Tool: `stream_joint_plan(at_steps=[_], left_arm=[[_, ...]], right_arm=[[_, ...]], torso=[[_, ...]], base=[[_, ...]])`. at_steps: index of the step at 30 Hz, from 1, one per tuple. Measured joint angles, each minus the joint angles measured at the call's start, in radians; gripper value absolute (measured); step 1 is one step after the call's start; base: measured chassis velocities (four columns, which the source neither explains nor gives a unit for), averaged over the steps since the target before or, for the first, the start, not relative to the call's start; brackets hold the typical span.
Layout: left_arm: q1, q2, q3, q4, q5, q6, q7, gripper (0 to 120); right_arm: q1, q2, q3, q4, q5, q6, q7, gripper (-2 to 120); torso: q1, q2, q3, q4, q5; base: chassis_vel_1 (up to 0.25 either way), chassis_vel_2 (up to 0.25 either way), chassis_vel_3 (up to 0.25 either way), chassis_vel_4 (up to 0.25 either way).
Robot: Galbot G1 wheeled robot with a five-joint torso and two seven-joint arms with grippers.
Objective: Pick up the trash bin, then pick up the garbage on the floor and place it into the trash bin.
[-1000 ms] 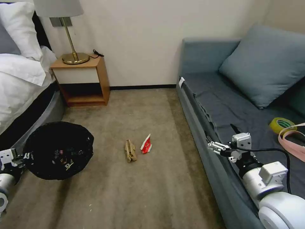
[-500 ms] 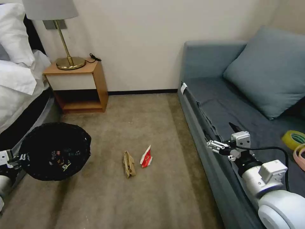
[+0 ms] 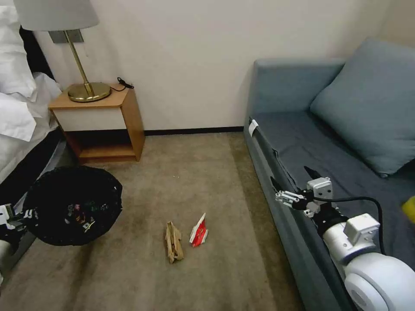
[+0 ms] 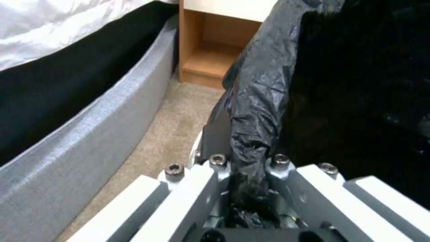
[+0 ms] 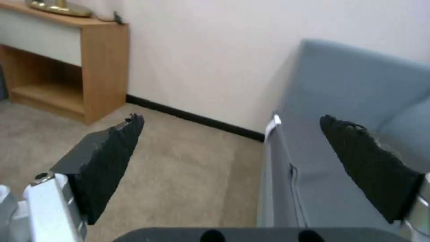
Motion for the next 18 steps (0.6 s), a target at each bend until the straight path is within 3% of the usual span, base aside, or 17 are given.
stream_joint_plan(at_steps=[5,9,10,14,16,18], left_arm=[[0.003,-0.012,0.004,-0.002,0.015,-0.007,0.01,1],[0.031,-0.029,-0.017,-0.011,0.027,-0.045,0.056,1],[0.031,-0.029,-0.017,-0.011,0.027,-0.045,0.056,1],[0.056,-0.025,-0.043,-0.006,0.027,-0.07,0.082,1],[0.058,-0.023,-0.046,-0.003,0.026,-0.071,0.084,1],[0.058,-0.015,-0.062,0.004,0.024,-0.076,0.088,1]], right_arm=[[0.117,-0.113,-0.088,-0.048,0.078,0.003,0.002,100],[0.384,-0.171,-0.367,-0.124,0.235,-0.043,0.048,100],[0.384,-0.171,-0.367,-0.124,0.235,-0.043,0.048,100],[0.66,-0.102,-0.672,-0.233,0.356,-0.133,0.12,100],[0.696,-0.085,-0.707,-0.254,0.366,-0.14,0.127,100],[0.828,0.006,-0.843,-0.346,0.435,-0.178,0.176,100]], torso=[[0.0,0.0,0.0,-0.0003,-0.0001],[0.0,0.0,0.0,-0.0002,-0.0001],[0.0,0.0,0.0,-0.0002,-0.0001],[0.0,0.0,0.0,-0.0002,-0.0003],[0.0,0.0,0.0,-0.0001,-0.0003],[0.0,0.0,0.0,0.0003,-0.0001]], base=[[0.0,0.0,0.0,0.0],[0.0,0.0,0.0,0.0],[0.0,0.0,0.0,0.0],[0.0,0.0,0.0,0.0],[0.0,0.0,0.0,0.0],[0.0,0.0,0.0,0.0]])
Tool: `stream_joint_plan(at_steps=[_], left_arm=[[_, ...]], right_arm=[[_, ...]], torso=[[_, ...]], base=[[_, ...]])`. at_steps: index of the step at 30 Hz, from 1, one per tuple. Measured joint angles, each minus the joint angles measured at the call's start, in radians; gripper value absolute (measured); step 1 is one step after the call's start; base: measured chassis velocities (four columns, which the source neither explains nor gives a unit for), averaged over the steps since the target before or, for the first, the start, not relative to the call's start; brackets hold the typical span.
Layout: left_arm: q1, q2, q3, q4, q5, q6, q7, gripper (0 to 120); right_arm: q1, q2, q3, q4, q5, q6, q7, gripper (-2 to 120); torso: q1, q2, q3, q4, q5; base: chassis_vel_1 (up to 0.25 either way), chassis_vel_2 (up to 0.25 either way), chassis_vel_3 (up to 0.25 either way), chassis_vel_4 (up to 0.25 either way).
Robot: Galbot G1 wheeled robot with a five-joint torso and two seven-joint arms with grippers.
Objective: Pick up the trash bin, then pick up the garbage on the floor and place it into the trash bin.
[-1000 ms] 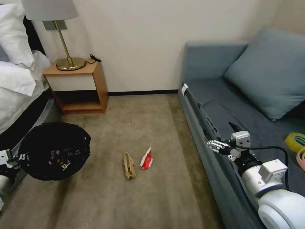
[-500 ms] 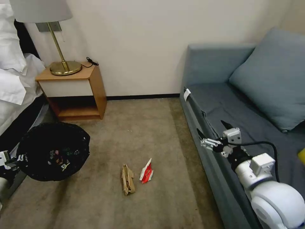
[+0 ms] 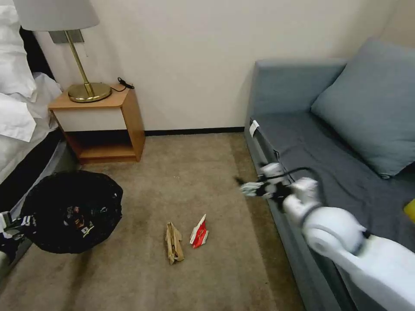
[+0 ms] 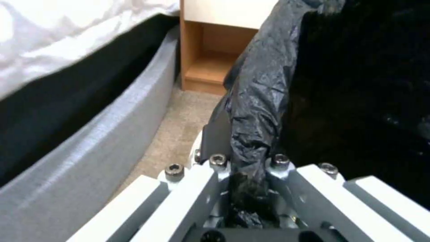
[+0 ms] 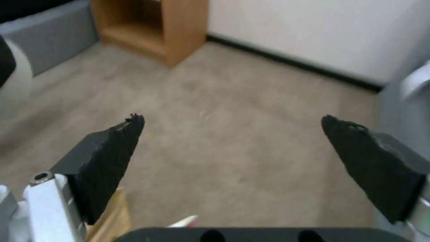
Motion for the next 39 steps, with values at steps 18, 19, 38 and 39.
stream_joint_plan(at_steps=[18,19,38,39], left_arm=[[-0.018,0.02,-0.037,0.085,-0.029,-0.024,0.015,1],[-0.018,0.02,-0.037,0.085,-0.029,-0.024,0.015,1],[-0.058,0.016,0.004,0.166,-0.028,-0.037,0.01,1],[-0.058,0.014,0.004,0.168,-0.026,-0.037,0.01,1]], right_arm=[[0.187,0.573,-0.205,-0.535,0.637,-0.262,0.509,100],[0.187,0.573,-0.205,-0.535,0.637,-0.262,0.509,100],[0.115,0.761,-0.106,-0.893,0.49,-0.242,0.573,100],[0.11,0.769,-0.105,-0.913,0.475,-0.24,0.561,100]], torso=[[0.0,0.0,0.0,0.0001,-0.0006],[0.0,0.0,0.0,0.0001,-0.0006],[0.0,0.0,0.0,-0.0006,-0.0001],[0.0,0.0,0.0,-0.0005,-0.0001]], base=[[0.0,0.0,0.0,0.0],[0.0,0.0,0.0,0.0],[0.0,0.0,0.0,0.0],[0.0,0.0,0.0,0.0]])
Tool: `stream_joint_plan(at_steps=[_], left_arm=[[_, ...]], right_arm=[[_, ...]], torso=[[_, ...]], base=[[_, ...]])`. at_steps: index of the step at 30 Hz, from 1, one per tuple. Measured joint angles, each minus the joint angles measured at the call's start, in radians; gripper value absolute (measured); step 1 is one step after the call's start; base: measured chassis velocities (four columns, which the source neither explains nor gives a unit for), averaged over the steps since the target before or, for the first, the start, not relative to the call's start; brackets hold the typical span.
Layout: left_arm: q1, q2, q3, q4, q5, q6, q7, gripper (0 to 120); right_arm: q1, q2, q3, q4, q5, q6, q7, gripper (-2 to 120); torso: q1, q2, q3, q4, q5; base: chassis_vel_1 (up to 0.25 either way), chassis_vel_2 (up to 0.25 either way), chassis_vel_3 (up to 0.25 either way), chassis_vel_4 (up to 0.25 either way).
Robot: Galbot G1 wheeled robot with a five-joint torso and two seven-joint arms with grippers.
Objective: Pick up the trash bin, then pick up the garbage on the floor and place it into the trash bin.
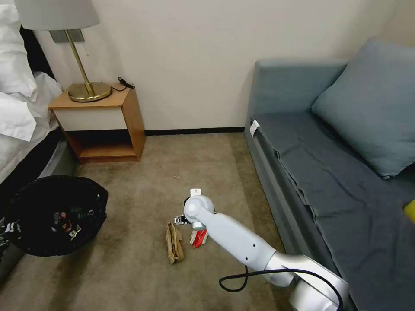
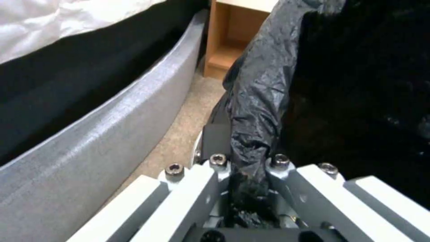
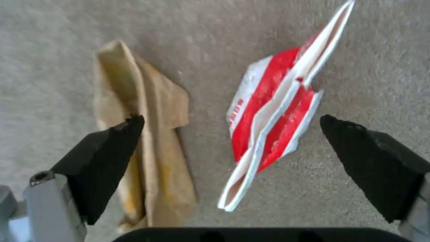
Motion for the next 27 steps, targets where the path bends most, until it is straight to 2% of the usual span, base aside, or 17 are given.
stream_joint_plan(at_steps=[10,13,16,18,19,21,22,26,27], left_arm=[[-0.001,-0.008,-0.005,0.01,0.014,0.0,-0.001,1],[-0.001,-0.012,-0.004,0.01,0.019,0.0,-0.001,1],[-0.001,-0.018,0.002,0.003,0.026,0.001,-0.001,1],[-0.001,-0.018,0.002,0.002,0.026,0.001,-0.001,1],[-0.002,-0.02,0.003,-0.002,0.027,0.001,-0.001,1],[0.0,-0.021,0.003,-0.006,0.028,0.002,-0.001,1],[0.0,-0.021,0.003,-0.006,0.028,0.002,-0.001,1],[0.01,-0.022,-0.002,-0.013,0.028,0.002,0.0,1],[0.01,-0.022,-0.002,-0.013,0.028,0.002,0.0,1]], right_arm=[[-0.033,0.04,0.012,-0.122,-0.138,0.023,-0.11,98],[-0.037,0.036,0.012,-0.128,-0.152,0.029,-0.131,90],[-0.044,0.025,0.011,-0.13,-0.174,0.04,-0.159,75],[-0.045,0.024,0.011,-0.131,-0.177,0.041,-0.162,75],[-0.047,0.019,0.011,-0.133,-0.186,0.043,-0.168,67],[-0.052,0.012,0.009,-0.134,-0.195,0.046,-0.174,59],[-0.052,0.012,0.009,-0.134,-0.195,0.046,-0.174,59],[-0.063,0.0,0.002,-0.134,-0.218,0.052,-0.186,40],[-0.063,0.0,0.002,-0.134,-0.218,0.052,-0.186,40]], torso=[[0.0,0.0,0.0,0.0001,0.0002],[0.0,0.0,0.0,0.0,0.0003],[0.0,0.0,0.0,0.0,0.0002],[0.0,0.0,0.0,0.0,0.0003],[0.0,0.0,0.0,0.0,0.0003],[0.0,0.0,0.0,-0.0001,0.0003],[0.0,0.0,0.0,-0.0001,0.0003],[0.0,0.0,0.0,0.0,0.0002],[0.0,0.0,0.0,0.0,0.0002]], base=[[0.0,0.0,0.0,0.0],[0.0,0.0,0.0,0.0],[0.0,0.0,0.0,0.0],[0.0,0.0,0.0,0.0],[0.0,0.0,0.0,0.0],[0.0,0.0,0.0,0.0],[0.0,0.0,0.0,0.0],[0.0,0.0,0.0,0.0],[0.0,0.0,0.0,0.0]])
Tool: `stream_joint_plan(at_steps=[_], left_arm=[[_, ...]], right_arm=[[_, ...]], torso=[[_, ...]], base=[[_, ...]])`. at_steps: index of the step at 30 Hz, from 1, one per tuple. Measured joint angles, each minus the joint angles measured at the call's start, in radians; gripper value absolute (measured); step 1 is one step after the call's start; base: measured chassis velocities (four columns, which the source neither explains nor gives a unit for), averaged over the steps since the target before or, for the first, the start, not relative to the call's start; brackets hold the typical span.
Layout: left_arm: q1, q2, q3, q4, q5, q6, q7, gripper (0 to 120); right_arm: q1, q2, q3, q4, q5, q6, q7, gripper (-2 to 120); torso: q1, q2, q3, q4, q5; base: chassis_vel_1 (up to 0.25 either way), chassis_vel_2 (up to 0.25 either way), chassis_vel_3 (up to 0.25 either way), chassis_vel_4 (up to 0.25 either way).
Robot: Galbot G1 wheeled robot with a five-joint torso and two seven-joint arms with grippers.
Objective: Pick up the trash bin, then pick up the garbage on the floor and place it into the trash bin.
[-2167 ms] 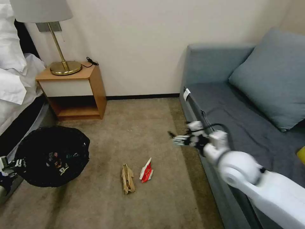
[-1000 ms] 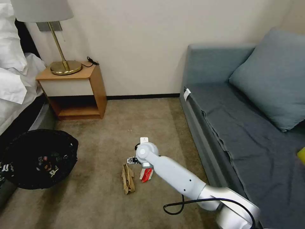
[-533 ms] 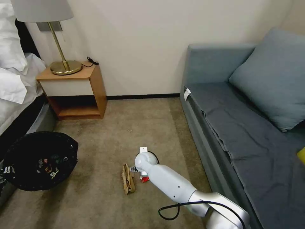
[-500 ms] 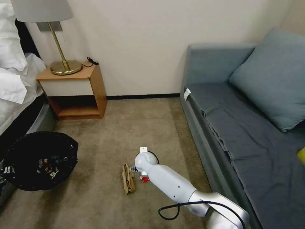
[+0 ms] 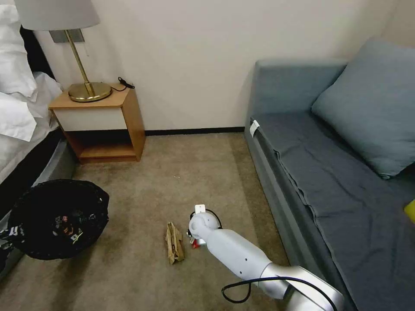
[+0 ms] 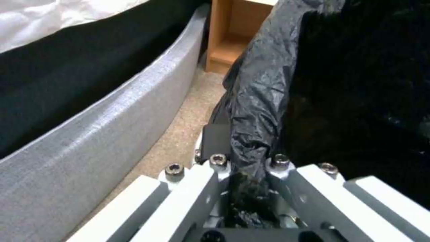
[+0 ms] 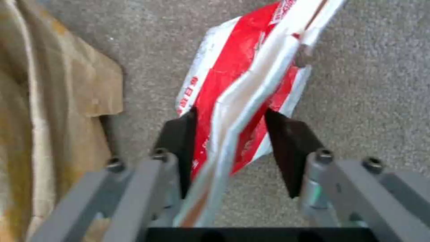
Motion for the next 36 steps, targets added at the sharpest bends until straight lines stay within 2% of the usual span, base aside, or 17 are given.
stream_joint_plan(at_steps=[3,4,8,11,18,21,23,25,26,29,35,36], left_arm=[[0.007,0.0,-0.005,-0.006,-0.002,0.0,0.0,1],[0.007,0.0,-0.005,-0.006,-0.002,0.0,0.0,1],[0.011,-0.002,-0.005,-0.015,-0.003,0.001,0.0,1],[0.013,-0.004,-0.005,-0.019,-0.003,0.002,0.0,1],[0.018,-0.012,-0.003,-0.028,-0.003,0.005,-0.002,1],[0.02,-0.014,-0.003,-0.034,-0.003,0.006,-0.002,1],[0.02,-0.014,-0.003,-0.035,-0.003,0.006,-0.002,1],[0.021,-0.015,-0.003,-0.039,0.0,0.006,-0.002,1],[0.021,-0.015,-0.003,-0.039,0.0,0.006,-0.002,1],[0.023,-0.021,0.003,-0.046,0.008,0.007,-0.003,1],[0.022,-0.03,0.014,-0.058,0.017,0.013,-0.008,1],[0.022,-0.033,0.017,-0.064,0.02,0.015,-0.009,1]], right_arm=[[-0.003,-0.005,-0.003,-0.004,-0.023,0.008,-0.014,25],[-0.003,-0.005,-0.003,-0.004,-0.023,0.008,-0.014,25],[-0.007,-0.019,-0.003,-0.005,-0.052,0.027,-0.032,7],[-0.011,-0.033,-0.001,0.007,-0.062,0.051,-0.047,1],[-0.016,-0.097,0.035,0.1,-0.141,0.16,-0.098,0],[-0.009,-0.161,0.052,0.264,-0.155,0.228,-0.131,0],[-0.004,-0.178,0.056,0.314,-0.158,0.248,-0.152,0],[0.016,-0.231,0.055,0.471,-0.177,0.337,-0.231,0],[0.016,-0.231,0.055,0.471,-0.177,0.337,-0.231,0],[0.055,-0.265,0.026,0.619,-0.202,0.444,-0.299,0],[0.109,-0.268,-0.043,0.736,-0.254,0.539,-0.399,0],[0.137,-0.265,-0.08,0.76,-0.284,0.565,-0.441,0]], torso=[[0.0,0.0,0.0,0.0,0.0],[0.0,0.0,0.0,0.0,0.0],[0.0,0.0,0.0,0.0001,0.0],[0.0,0.0,0.0,0.0,0.0001],[0.0,0.0,0.0,0.0,-0.0001],[0.0,0.0,0.0,-0.0001,0.0],[0.0,0.0,0.0,-0.0001,-0.0001],[0.0,0.0,0.0,-0.0001,0.0],[0.0,0.0,0.0,-0.0001,0.0],[0.0,0.0,0.0,-0.0001,0.0],[0.0,0.0,0.0,0.0001,-0.0001],[0.0,0.0,0.0,0.0001,-0.0001]], base=[[0.0,0.0,0.0,0.0],[0.0,0.0,0.0,0.0],[0.0,0.0,0.0,0.0],[0.0,0.0,0.0,0.0],[0.0,0.0,0.0,0.0],[0.0,0.0,0.0,0.0],[0.0,0.0,0.0,0.0],[0.0,0.0,0.0,0.0],[0.0,0.0,0.0,0.0],[0.0,0.0,0.0,0.0],[0.0,0.0,0.0,0.0],[0.0,0.0,0.0,0.0]])
